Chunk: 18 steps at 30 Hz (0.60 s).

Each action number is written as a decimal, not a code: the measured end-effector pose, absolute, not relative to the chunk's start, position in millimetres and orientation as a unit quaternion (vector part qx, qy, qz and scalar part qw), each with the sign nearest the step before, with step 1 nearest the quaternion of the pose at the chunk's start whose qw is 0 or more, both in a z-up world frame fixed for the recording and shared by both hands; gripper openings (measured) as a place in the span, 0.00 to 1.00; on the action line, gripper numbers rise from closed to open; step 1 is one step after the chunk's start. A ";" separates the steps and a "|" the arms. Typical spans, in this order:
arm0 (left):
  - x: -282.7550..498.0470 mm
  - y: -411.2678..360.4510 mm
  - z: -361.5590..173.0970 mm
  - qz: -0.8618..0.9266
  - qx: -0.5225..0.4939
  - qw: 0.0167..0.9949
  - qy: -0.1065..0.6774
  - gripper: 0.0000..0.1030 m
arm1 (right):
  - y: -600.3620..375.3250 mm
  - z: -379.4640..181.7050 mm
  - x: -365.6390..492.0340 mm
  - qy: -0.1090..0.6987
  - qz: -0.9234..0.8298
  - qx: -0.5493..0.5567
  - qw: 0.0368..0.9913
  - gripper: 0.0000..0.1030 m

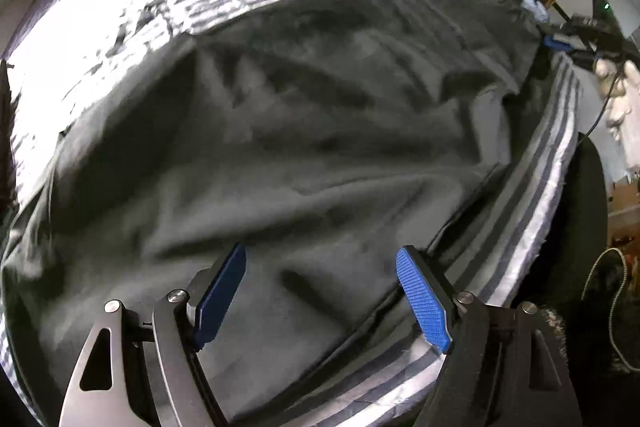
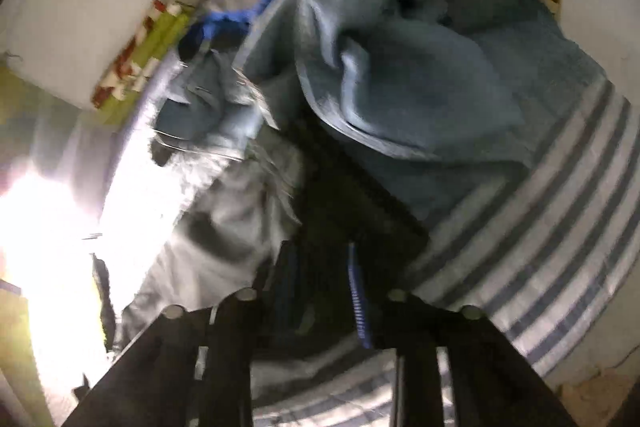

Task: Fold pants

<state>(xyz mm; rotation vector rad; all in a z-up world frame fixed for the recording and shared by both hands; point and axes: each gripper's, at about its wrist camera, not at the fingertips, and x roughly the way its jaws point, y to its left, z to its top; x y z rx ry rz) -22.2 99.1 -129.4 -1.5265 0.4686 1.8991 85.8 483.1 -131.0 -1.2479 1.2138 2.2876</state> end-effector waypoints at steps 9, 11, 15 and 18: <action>-18.3 90.1 -156.7 0.732 -0.568 0.308 0.215 1.00 | 477.9 -138.9 42.1 0.378 0.788 -0.463 0.147 0.34; -16.5 87.8 -156.7 0.738 -0.564 0.306 0.209 1.00 | 477.2 -139.7 36.5 0.372 0.786 -0.469 0.151 0.34; -17.6 87.0 -153.9 0.732 -0.571 0.307 0.211 0.95 | 476.6 -138.6 30.3 0.346 0.789 -0.480 0.165 0.12; -18.0 83.2 -149.1 0.728 -0.571 0.314 0.212 0.85 | 473.5 -123.9 31.2 0.338 0.799 -0.471 0.158 0.08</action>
